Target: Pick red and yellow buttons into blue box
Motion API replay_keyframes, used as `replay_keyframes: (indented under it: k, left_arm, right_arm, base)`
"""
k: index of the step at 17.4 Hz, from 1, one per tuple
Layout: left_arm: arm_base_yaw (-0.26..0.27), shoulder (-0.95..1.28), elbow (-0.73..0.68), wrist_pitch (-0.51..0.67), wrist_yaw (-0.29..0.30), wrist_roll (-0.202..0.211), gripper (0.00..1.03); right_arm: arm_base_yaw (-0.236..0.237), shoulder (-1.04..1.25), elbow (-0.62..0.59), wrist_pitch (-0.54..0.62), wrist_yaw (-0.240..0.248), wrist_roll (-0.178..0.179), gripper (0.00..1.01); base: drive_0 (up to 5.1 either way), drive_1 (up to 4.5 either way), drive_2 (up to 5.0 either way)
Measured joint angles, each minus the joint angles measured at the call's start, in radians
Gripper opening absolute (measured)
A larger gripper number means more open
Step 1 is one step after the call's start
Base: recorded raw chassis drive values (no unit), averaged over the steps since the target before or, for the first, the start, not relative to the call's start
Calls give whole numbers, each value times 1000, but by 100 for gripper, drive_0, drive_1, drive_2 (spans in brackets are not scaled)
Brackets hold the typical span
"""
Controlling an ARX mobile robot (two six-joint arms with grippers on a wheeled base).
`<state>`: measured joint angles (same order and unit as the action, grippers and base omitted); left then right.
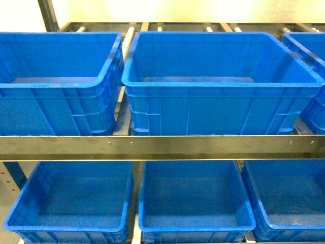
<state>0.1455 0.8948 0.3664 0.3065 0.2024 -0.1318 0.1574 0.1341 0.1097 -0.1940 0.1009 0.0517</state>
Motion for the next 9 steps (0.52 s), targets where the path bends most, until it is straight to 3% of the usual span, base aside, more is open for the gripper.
replay_keyframes:
  k: [5,9]
  left_arm:
    - [-4,-2,0,-2,3,0,25]
    - [-2,-3,0,0,1,0,25]
  right_arm:
    - [0,0,0,-2,3,0,28]
    - [0,-1,1,0,3,0,28]
  base:
    - [0,0,0]
    - [-15,412,-441]
